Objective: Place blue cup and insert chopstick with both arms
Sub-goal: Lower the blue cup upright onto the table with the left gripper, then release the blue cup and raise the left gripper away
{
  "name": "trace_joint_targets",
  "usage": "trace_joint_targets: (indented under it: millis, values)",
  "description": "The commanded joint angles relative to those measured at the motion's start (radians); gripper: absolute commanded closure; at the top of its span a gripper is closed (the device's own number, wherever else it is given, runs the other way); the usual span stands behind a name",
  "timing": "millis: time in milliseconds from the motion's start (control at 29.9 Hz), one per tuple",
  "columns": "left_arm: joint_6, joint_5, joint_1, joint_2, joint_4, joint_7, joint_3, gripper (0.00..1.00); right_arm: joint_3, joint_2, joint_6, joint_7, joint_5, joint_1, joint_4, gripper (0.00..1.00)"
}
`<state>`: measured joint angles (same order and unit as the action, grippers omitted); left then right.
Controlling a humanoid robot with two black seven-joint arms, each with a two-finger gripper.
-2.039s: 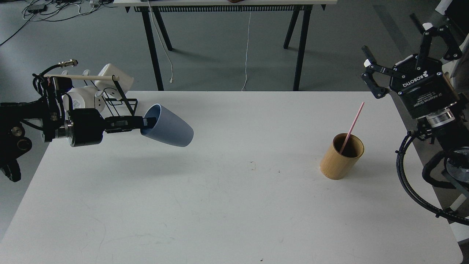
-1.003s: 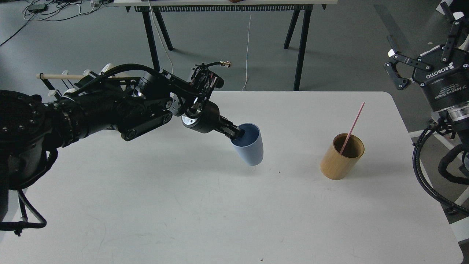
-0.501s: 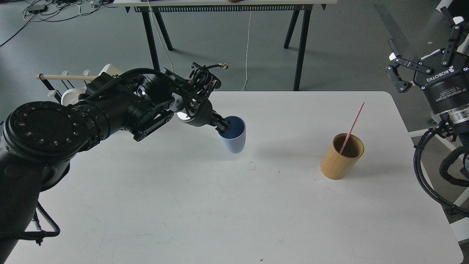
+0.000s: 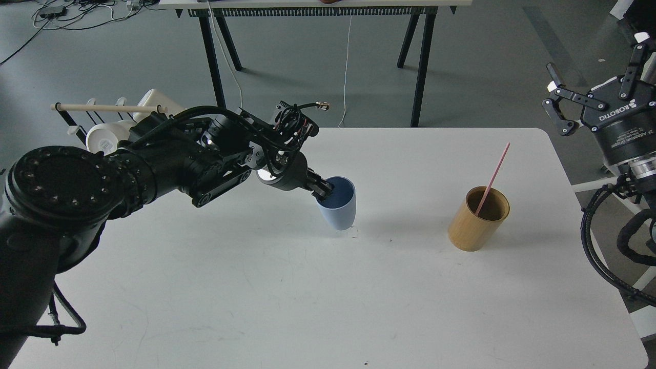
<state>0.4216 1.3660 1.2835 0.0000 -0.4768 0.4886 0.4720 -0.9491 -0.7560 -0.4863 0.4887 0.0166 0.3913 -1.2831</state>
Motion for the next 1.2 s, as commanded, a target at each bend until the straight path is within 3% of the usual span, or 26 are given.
trace_joint_targets:
  millis: [0, 535, 835, 936, 1103, 1170]
  values:
    - [-0.001, 0.004, -0.018, 0.000, 0.001, 0.000, 0.002, 0.92, 0.000, 0.007, 0.000, 0.000, 0.000, 0.000, 0.002, 0.06]
    - [-0.003, 0.004, -0.030, 0.000, -0.006, 0.000, -0.006, 0.88, -0.002, 0.009, 0.000, 0.000, 0.000, 0.000, 0.001, 0.06]
    - [0.005, -0.010, -0.029, 0.000, -0.008, 0.000, -0.009, 0.76, -0.002, 0.009, 0.000, 0.000, 0.000, 0.000, -0.001, 0.06]
    - [0.008, -0.011, -0.029, 0.000, -0.008, 0.000, -0.013, 0.69, -0.004, 0.009, 0.000, 0.000, 0.000, 0.000, -0.001, 0.06]
    - [0.052, -0.033, -0.032, 0.000, -0.006, 0.000, -0.136, 0.28, -0.004, 0.000, 0.003, 0.000, -0.003, 0.001, -0.002, 0.06]
    - [0.067, -0.054, -0.033, 0.000, -0.006, 0.000, -0.205, 0.19, -0.008, -0.009, 0.011, 0.000, -0.004, 0.014, 0.002, 0.06]
